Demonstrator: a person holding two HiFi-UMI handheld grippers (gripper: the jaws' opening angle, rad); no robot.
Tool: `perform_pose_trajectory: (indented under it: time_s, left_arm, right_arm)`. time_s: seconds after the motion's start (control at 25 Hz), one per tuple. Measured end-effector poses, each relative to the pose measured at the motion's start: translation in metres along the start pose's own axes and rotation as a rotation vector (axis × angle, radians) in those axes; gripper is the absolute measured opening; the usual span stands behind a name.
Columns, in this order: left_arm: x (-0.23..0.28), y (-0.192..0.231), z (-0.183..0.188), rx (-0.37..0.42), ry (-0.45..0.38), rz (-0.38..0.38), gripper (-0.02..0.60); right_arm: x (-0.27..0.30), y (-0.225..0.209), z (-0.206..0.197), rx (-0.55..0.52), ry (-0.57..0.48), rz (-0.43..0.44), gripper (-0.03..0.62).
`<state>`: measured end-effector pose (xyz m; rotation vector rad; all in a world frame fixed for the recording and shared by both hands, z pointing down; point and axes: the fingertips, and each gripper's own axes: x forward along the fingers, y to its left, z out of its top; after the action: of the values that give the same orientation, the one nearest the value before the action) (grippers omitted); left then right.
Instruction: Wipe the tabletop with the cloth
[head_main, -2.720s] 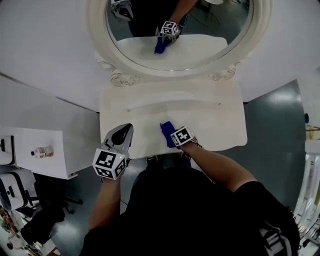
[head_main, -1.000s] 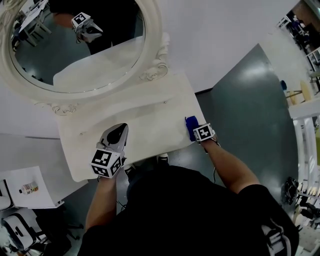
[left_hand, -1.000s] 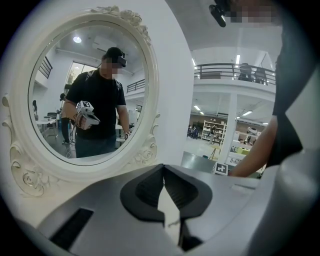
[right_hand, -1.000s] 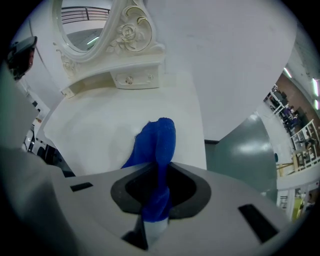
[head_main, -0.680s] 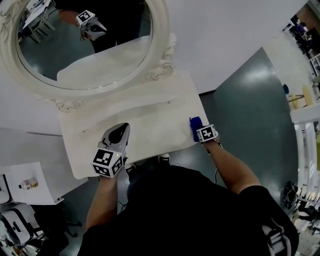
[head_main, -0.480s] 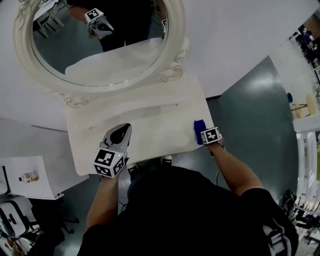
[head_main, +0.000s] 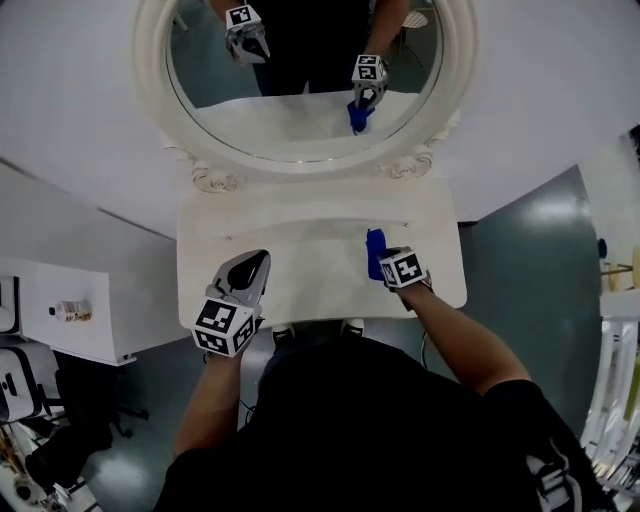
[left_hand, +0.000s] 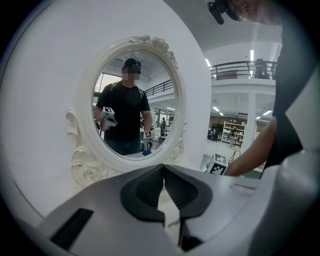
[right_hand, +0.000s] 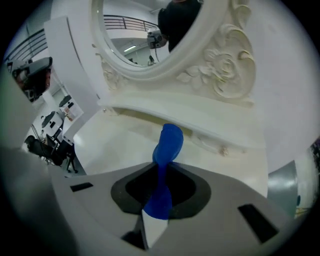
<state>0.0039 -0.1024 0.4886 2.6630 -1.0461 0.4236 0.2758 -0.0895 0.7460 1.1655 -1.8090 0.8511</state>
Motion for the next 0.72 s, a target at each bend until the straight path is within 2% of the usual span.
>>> perform_pose_trajectory:
  time_s: [0.2,0.36,0.72]
  left_arm:
    - [-0.039,0.032,-0.009,-0.024,0.001,0.069,0.011]
    - [-0.071,0.055,-0.019,-0.048,0.003,0.128,0.011]
    - [-0.132,0.110,-0.040,-0.098,0.011,0.244,0.011]
  right_arm:
    - [0.021,0.087,0.090,-0.091,-0.071,0.123,0.048]
    - [0.036,0.155,0.148,-0.160,-0.109,0.212,0.048]
    - [0.078,0.287,0.233,-0.312,-0.134,0.358,0.048]
